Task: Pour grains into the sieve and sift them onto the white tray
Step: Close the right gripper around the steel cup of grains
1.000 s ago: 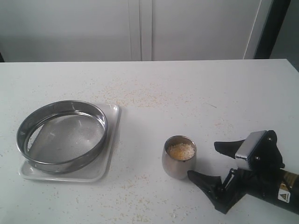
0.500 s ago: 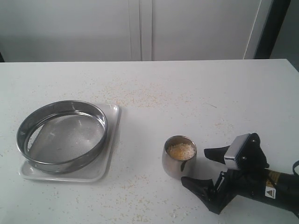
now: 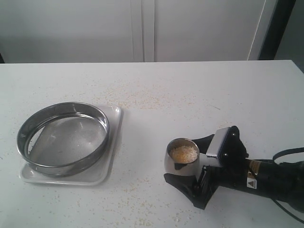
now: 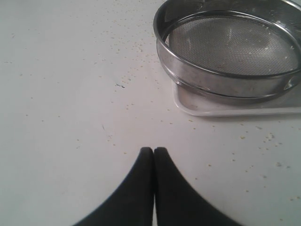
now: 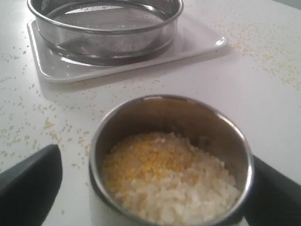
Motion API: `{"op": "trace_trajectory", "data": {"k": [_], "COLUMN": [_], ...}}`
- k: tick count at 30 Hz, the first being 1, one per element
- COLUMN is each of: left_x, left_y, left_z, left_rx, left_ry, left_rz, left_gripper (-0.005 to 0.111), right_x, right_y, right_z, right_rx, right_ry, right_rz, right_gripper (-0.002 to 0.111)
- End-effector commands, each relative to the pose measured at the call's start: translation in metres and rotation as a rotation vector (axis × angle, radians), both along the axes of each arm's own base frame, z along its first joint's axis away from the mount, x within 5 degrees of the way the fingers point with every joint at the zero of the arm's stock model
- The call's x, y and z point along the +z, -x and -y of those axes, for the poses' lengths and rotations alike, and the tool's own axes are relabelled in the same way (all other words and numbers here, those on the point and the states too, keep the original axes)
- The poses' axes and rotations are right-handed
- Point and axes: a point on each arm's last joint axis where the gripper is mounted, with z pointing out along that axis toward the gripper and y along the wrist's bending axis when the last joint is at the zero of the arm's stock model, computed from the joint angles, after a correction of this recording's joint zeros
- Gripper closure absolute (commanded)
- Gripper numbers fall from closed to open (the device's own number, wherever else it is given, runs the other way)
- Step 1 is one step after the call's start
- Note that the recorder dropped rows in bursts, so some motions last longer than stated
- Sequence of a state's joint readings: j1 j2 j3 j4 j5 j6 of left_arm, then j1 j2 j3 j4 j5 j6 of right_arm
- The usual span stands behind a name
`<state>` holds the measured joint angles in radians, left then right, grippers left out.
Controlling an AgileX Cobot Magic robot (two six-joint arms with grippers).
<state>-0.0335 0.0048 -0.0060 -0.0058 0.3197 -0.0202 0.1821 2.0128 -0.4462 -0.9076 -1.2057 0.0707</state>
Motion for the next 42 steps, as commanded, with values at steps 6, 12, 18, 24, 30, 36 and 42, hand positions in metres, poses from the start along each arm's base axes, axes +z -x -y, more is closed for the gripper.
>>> {"op": "trace_trajectory", "data": {"k": [6, 12, 18, 24, 30, 36, 42], "left_x": [-0.003, -0.003, -0.003, -0.003, -0.003, -0.003, -0.003], "left_y": [0.001, 0.001, 0.001, 0.001, 0.001, 0.001, 0.001], "left_z": [0.0, 0.0, 0.0, 0.0, 0.0, 0.0, 0.0], "left_rx": [0.001, 0.001, 0.001, 0.001, 0.001, 0.001, 0.001], "left_ry": [0.01, 0.01, 0.01, 0.01, 0.01, 0.01, 0.01], "left_rz": [-0.015, -0.015, -0.015, -0.015, -0.015, -0.015, -0.015], "left_gripper": [0.107, 0.107, 0.107, 0.107, 0.107, 0.107, 0.107], "right_x": [0.005, -0.005, -0.022, -0.027, -0.033, -0.033, -0.033], "right_y": [-0.011, -0.012, -0.012, -0.016, -0.018, -0.018, -0.018], "right_z": [-0.006, -0.006, -0.007, -0.008, -0.009, -0.009, -0.009], "right_rx": [-0.037, -0.05, -0.05, -0.05, -0.046, -0.043, -0.039], "right_ry": [-0.033, -0.027, -0.02, -0.019, -0.016, -0.013, -0.013], "right_rz": [0.025, -0.01, -0.07, -0.073, -0.083, -0.078, -0.078], "right_gripper": [0.017, 0.017, 0.017, 0.017, 0.022, 0.064, 0.108]}}
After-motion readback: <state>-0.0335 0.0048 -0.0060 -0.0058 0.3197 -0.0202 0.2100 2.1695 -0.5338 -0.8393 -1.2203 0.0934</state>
